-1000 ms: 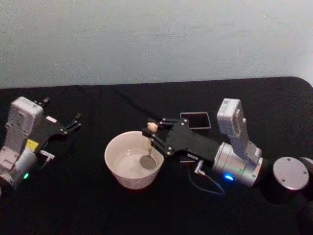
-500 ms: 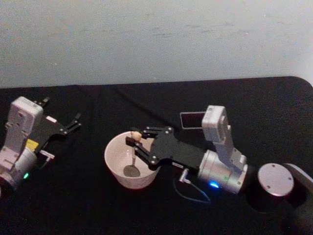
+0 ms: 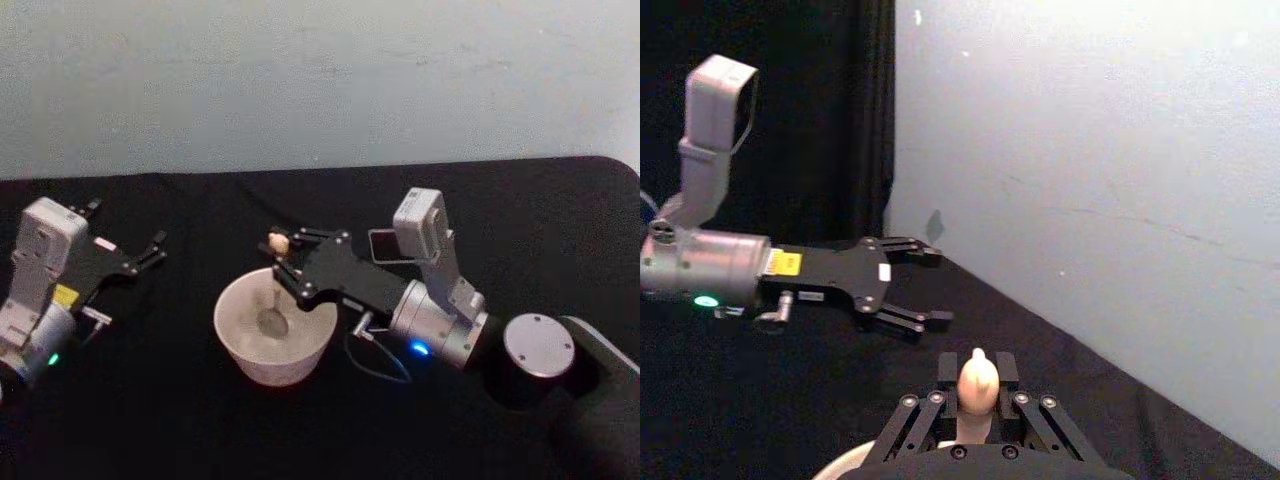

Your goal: Pick up the stirring spoon with one hand, stir inside the cup, then place it back in its original position.

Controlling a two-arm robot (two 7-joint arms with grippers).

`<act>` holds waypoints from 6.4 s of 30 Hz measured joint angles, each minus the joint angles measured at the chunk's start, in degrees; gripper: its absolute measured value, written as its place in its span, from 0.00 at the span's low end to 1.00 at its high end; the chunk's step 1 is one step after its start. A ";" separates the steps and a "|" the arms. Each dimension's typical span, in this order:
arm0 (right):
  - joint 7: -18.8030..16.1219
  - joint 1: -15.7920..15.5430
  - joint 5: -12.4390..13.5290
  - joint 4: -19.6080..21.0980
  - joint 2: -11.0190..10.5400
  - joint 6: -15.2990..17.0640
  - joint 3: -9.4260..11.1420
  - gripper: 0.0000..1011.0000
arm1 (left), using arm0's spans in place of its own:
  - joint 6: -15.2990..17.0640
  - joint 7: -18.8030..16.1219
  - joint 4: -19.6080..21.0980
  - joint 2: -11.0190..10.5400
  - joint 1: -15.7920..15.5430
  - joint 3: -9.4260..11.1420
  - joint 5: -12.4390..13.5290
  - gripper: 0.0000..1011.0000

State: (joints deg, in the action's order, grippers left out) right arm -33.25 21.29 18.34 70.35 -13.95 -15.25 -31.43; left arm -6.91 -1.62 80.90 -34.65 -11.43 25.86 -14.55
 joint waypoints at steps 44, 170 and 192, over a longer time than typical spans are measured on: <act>-3.32 -5.55 2.43 8.83 -4.84 1.52 0.46 0.21 | 0.00 0.00 0.00 0.00 0.00 0.00 0.00 0.99; -0.22 -6.17 3.20 9.06 -2.52 3.43 0.55 0.21 | 0.00 0.00 0.00 0.00 0.00 0.00 0.00 0.99; 3.10 -3.06 1.44 3.14 0.15 3.03 3.18 0.21 | 0.00 0.00 0.00 0.00 0.00 0.00 0.00 0.99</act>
State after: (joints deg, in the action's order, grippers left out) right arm -30.15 18.23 19.79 73.49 -13.80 -12.22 -28.25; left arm -6.91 -1.62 80.90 -34.65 -11.43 25.86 -14.55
